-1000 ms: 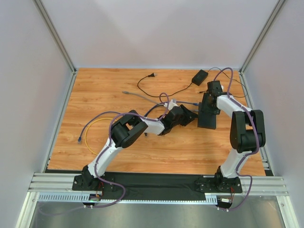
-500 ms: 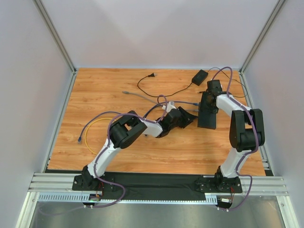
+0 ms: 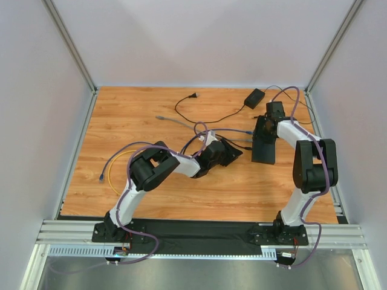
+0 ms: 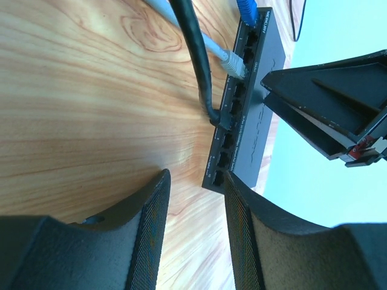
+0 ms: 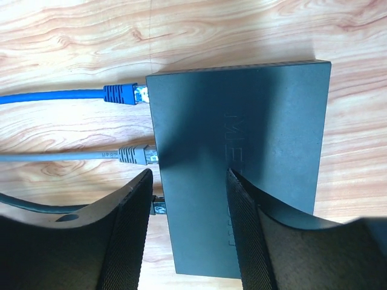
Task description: Pull the plug from the switch port
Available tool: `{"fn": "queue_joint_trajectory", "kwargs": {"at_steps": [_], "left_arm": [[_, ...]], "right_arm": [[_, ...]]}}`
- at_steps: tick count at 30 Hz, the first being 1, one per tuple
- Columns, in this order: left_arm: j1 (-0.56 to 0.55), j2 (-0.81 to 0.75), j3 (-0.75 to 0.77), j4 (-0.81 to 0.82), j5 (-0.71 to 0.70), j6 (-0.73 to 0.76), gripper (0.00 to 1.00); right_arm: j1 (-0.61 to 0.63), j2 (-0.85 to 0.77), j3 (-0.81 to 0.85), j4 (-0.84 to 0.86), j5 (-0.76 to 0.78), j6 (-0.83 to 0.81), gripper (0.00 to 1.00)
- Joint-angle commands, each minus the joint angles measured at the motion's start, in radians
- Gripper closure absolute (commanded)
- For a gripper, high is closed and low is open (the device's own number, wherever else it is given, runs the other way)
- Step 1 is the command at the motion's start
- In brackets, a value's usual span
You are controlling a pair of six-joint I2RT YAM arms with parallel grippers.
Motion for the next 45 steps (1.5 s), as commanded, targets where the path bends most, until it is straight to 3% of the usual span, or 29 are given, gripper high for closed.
{"fn": "queue_joint_trajectory", "kwargs": {"at_steps": [1,16,24,36,45], "left_arm": [[0.001,-0.047,-0.027,-0.014,-0.024,0.023,0.51],[0.019,-0.127,-0.078,-0.037,-0.013,0.043,0.52],[0.033,-0.093,-0.064,-0.008,-0.004,-0.003,0.52],[0.039,-0.061,-0.007,-0.025,0.018,-0.004,0.53],[0.053,-0.059,-0.038,-0.020,0.056,-0.030,0.53]], "right_arm": [[-0.001,0.056,-0.067,-0.011,-0.155,0.075,0.47],[-0.014,0.056,-0.095,0.106,-0.409,0.106,0.48],[-0.014,-0.079,-0.135,0.098,-0.303,0.066,0.48],[-0.016,-0.030,-0.097,0.009,-0.147,0.049,0.49],[-0.013,-0.074,-0.147,-0.008,-0.147,0.094,0.51]]}}
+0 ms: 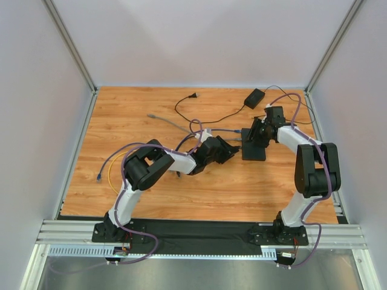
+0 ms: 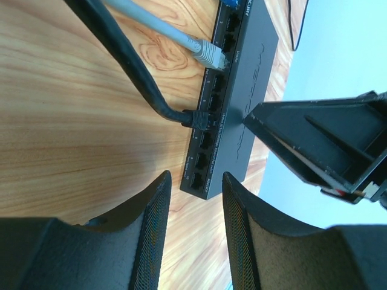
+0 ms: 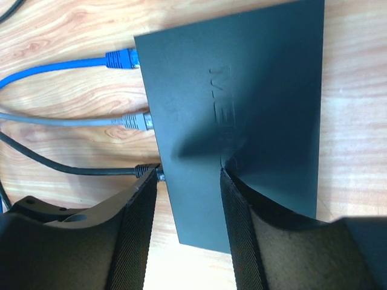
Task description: Pull the plug from the switch port
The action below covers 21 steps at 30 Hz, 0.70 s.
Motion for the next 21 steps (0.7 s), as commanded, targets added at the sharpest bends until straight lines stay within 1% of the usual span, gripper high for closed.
{"fn": "queue_joint_trajectory", "kwargs": {"at_steps": [1,6,9,12,13,17,21], "left_arm": [[0.011,-0.009,-0.016,0.029,0.016,-0.021,0.53],[0.023,-0.038,-0.058,0.015,0.011,-0.024,0.53],[0.026,-0.016,-0.035,0.017,0.031,-0.034,0.53],[0.026,0.013,0.007,0.012,0.040,-0.030,0.53],[0.025,0.019,0.016,0.009,0.039,-0.027,0.53],[0.023,0.027,0.038,0.018,0.007,-0.022,0.53],[0.022,0.016,0.041,0.000,-0.020,-0.005,0.53]], "right_arm": [[-0.006,-0.024,-0.063,-0.101,0.071,0.011,0.51],[-0.003,-0.055,-0.097,-0.071,-0.010,0.029,0.52],[0.002,-0.067,-0.093,-0.069,-0.029,0.023,0.52],[0.008,-0.098,-0.088,-0.069,0.026,-0.014,0.52],[0.008,-0.104,-0.086,-0.077,0.066,-0.020,0.52],[0.004,-0.122,-0.048,-0.093,0.112,-0.051,0.51],[0.005,-0.109,0.042,-0.121,0.153,-0.086,0.50]]}}
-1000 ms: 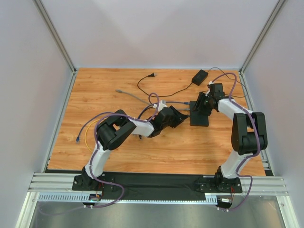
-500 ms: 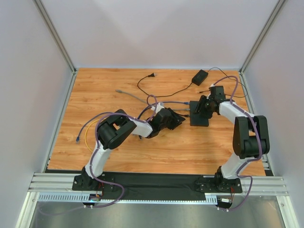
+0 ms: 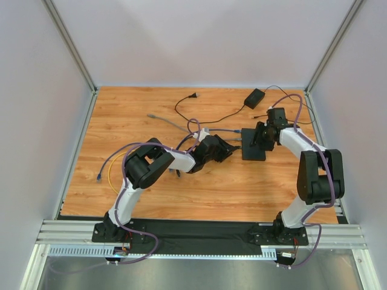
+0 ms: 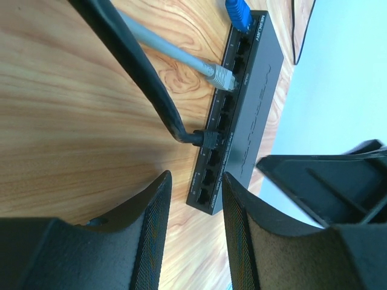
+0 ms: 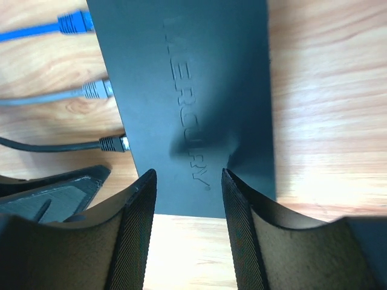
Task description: Pull the plug from the switch port
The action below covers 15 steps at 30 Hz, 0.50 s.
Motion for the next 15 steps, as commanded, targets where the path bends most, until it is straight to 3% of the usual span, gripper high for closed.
{"fn": "queue_joint_trajectory", "kwargs": {"at_steps": [1,10,15], "left_arm": [[-0.001,-0.004,0.034,0.000,-0.032,0.024,0.53],[-0.004,-0.012,0.006,0.006,0.000,0.035,0.53],[-0.009,-0.017,-0.002,0.029,0.019,0.041,0.53]], "right_arm": [[0.001,-0.015,0.104,-0.049,0.093,-0.055,0.50],[0.011,0.062,0.214,-0.078,0.078,-0.120,0.41],[0.013,0.229,0.479,-0.188,0.104,-0.138,0.42]]}}
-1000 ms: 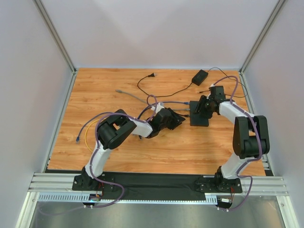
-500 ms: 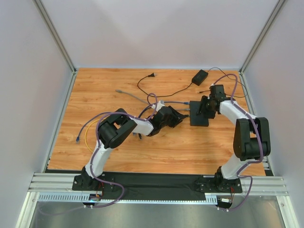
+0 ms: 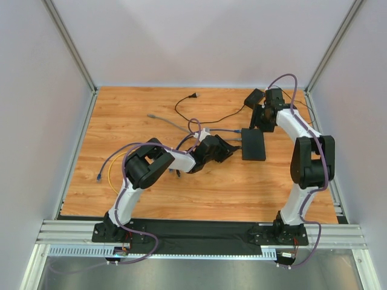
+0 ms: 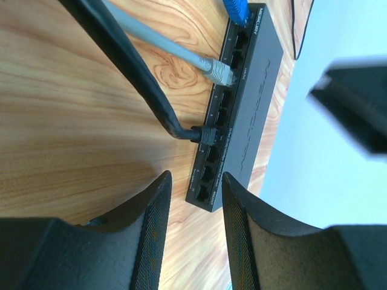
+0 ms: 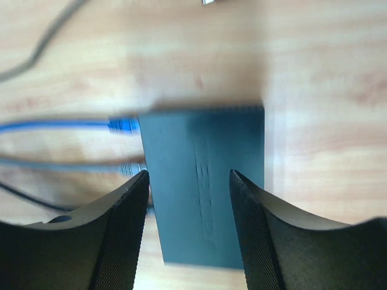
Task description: Pull the plug from the switch port
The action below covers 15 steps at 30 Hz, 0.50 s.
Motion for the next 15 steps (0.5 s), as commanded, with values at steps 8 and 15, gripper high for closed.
{"fn": "queue_joint_trajectory", "kwargs": {"at_steps": [8,15], "left_arm": [[-0.007,-0.066,-0.052,0.038,0.021,0.063,0.53],[-0.006,-0.092,-0.082,0.048,0.027,0.055,0.53]], "right_arm": [[0.007,0.258,0.341,-0.095,0.038,-0.038,0.44],[0.007,0.290,0.318,-0.103,0.058,-0.030,0.44]]}}
